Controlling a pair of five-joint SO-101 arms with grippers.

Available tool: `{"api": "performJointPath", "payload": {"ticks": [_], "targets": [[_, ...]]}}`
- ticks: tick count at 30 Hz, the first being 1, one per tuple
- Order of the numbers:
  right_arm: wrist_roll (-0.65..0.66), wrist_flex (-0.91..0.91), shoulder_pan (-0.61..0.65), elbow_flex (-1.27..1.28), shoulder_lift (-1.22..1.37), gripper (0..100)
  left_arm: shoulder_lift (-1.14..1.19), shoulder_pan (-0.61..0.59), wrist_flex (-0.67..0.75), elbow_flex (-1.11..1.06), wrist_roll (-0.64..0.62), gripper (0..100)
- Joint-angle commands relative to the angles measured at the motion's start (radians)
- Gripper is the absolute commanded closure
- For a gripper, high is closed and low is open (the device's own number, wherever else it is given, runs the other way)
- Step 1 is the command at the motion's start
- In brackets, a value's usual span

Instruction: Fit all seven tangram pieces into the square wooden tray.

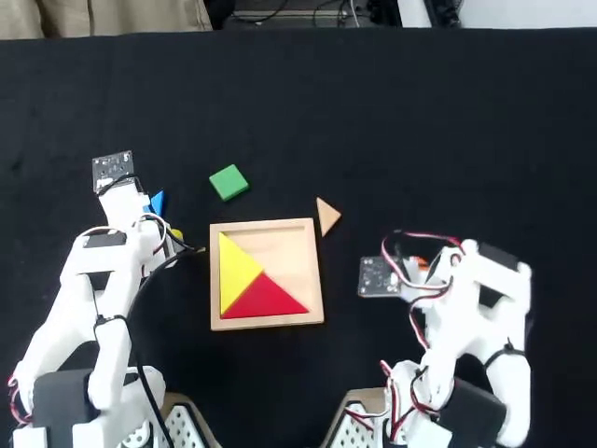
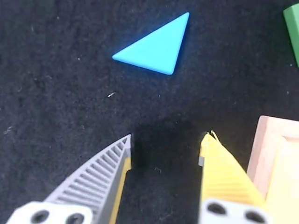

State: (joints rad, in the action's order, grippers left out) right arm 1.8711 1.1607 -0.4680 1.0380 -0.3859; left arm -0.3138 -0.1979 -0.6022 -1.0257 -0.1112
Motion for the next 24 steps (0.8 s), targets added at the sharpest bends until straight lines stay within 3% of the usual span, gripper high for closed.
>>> {"api": "performJointPath", "payload": {"ticks": [1,17,24], "targets": [[-0.06,-0.087,0.041,-0.008,0.041,98.7,0.0,0.01,0.017,0.047,-0.005,77],[-0.423,-0.298,0.307,-0.432,0.47,98.7,0.0,0.012,0.017,0.05,-0.005,77],[-0.489,-0.152,0.356,-0.512,0.438,98.7,0.0,0.012,0.017,0.05,-0.003,77]]}}
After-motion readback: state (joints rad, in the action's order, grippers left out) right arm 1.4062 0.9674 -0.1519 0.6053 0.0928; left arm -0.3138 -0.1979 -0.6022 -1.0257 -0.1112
